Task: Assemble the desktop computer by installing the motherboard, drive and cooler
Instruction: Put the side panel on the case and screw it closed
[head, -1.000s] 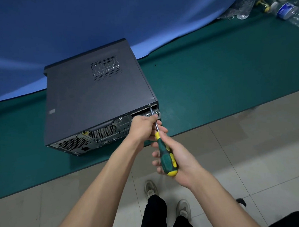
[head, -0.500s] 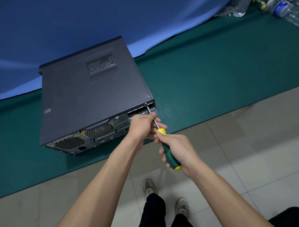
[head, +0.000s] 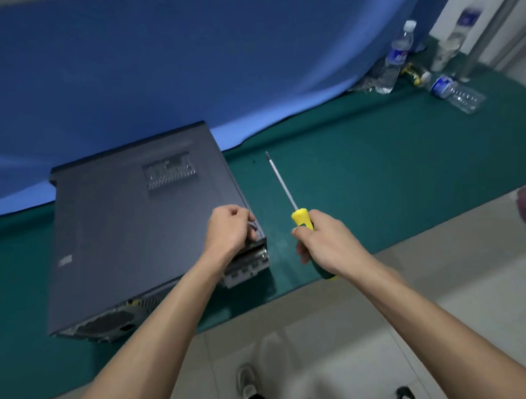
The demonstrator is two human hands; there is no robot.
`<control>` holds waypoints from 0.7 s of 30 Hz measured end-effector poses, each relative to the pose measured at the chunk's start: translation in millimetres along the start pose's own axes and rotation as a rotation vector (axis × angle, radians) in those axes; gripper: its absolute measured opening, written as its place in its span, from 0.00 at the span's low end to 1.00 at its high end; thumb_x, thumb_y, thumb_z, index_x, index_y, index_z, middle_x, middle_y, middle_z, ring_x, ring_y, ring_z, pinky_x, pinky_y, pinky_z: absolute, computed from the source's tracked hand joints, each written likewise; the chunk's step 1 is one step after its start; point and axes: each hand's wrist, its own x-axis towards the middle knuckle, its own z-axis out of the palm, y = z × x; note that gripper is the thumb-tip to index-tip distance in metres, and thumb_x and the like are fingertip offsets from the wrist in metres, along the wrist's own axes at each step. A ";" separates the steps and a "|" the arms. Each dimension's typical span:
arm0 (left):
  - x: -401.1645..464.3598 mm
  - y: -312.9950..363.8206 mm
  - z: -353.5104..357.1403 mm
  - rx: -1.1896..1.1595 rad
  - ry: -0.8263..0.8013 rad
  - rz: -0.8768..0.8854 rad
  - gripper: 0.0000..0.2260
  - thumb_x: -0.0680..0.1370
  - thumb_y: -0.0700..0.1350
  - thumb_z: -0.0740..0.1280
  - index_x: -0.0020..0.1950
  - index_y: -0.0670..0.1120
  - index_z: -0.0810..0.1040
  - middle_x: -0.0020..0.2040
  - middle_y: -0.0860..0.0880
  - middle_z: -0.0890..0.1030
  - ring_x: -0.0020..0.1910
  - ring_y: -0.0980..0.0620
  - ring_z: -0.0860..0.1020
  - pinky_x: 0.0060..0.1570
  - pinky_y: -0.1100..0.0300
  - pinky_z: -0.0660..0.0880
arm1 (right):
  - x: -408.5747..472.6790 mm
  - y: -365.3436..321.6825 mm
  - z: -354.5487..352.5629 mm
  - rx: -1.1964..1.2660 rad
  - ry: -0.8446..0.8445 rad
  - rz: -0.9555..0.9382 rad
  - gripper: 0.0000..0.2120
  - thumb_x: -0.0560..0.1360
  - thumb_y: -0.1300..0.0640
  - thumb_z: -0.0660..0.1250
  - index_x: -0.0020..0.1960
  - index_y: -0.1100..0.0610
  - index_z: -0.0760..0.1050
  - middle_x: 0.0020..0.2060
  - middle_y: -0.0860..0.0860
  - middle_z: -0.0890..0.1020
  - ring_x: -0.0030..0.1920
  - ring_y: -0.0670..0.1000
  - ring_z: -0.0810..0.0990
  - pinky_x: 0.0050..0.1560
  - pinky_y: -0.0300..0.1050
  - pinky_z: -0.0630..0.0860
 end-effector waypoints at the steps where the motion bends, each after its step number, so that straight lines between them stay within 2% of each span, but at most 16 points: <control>1: 13.3 2.0 -7.7 0.045 0.017 0.007 0.13 0.77 0.40 0.57 0.36 0.43 0.77 0.25 0.48 0.79 0.17 0.56 0.69 0.26 0.64 0.68 | 8.6 -7.2 -2.8 -0.014 0.048 -0.006 0.08 0.75 0.53 0.57 0.40 0.56 0.67 0.37 0.53 0.82 0.40 0.56 0.81 0.46 0.52 0.76; 3: 40.3 7.1 -20.5 0.118 0.032 0.019 0.13 0.77 0.41 0.59 0.36 0.44 0.78 0.25 0.50 0.79 0.20 0.56 0.72 0.32 0.60 0.72 | 26.4 -22.1 -9.9 -0.014 0.137 0.005 0.10 0.73 0.53 0.58 0.36 0.56 0.65 0.34 0.54 0.79 0.40 0.59 0.79 0.43 0.51 0.74; 5: 71.6 14.2 -31.4 0.214 0.059 0.038 0.12 0.75 0.43 0.59 0.35 0.45 0.78 0.27 0.50 0.80 0.26 0.52 0.77 0.38 0.58 0.74 | 47.5 -36.1 -17.0 0.007 0.191 0.023 0.12 0.72 0.53 0.60 0.33 0.55 0.63 0.27 0.52 0.75 0.33 0.59 0.75 0.35 0.48 0.72; 7: 100.7 20.3 -38.2 0.350 0.098 0.055 0.12 0.75 0.45 0.59 0.37 0.43 0.79 0.31 0.48 0.82 0.33 0.48 0.80 0.38 0.58 0.73 | 67.6 -45.7 -22.8 -0.007 0.222 0.054 0.14 0.69 0.53 0.63 0.30 0.55 0.62 0.22 0.50 0.69 0.26 0.55 0.66 0.29 0.43 0.65; 9: 127.5 24.2 -41.9 0.463 0.134 0.069 0.12 0.75 0.45 0.59 0.38 0.43 0.79 0.33 0.47 0.81 0.37 0.45 0.80 0.36 0.59 0.69 | 87.6 -52.3 -27.3 -0.039 0.239 0.083 0.17 0.69 0.52 0.65 0.27 0.55 0.61 0.20 0.49 0.69 0.24 0.52 0.64 0.28 0.41 0.64; 12: 157.7 24.0 -42.8 0.611 0.175 0.097 0.11 0.75 0.45 0.60 0.38 0.43 0.78 0.29 0.50 0.74 0.32 0.48 0.73 0.34 0.60 0.63 | 116.2 -54.4 -27.0 -0.048 0.253 0.120 0.19 0.69 0.51 0.66 0.24 0.56 0.63 0.20 0.50 0.73 0.22 0.49 0.67 0.29 0.42 0.66; 16: 184.6 17.4 -38.1 0.732 0.299 0.175 0.11 0.75 0.45 0.59 0.34 0.46 0.70 0.27 0.53 0.67 0.26 0.52 0.65 0.27 0.60 0.56 | 164.1 -45.2 -13.9 0.034 0.262 0.139 0.22 0.71 0.51 0.68 0.26 0.55 0.60 0.21 0.48 0.68 0.27 0.53 0.66 0.29 0.43 0.63; 18: 190.2 14.3 -34.4 0.799 0.349 0.228 0.11 0.76 0.46 0.58 0.33 0.46 0.67 0.27 0.53 0.67 0.26 0.50 0.66 0.28 0.60 0.57 | 193.5 -37.7 -4.6 0.012 0.252 0.148 0.18 0.71 0.51 0.68 0.29 0.54 0.62 0.23 0.47 0.69 0.28 0.52 0.67 0.28 0.43 0.62; 21: 193.7 12.7 -30.8 0.844 0.383 0.251 0.12 0.76 0.47 0.59 0.32 0.47 0.65 0.27 0.52 0.67 0.24 0.49 0.65 0.28 0.60 0.57 | 239.6 -28.1 10.3 -0.022 0.188 0.152 0.10 0.71 0.52 0.68 0.35 0.53 0.68 0.30 0.48 0.76 0.36 0.55 0.74 0.31 0.44 0.66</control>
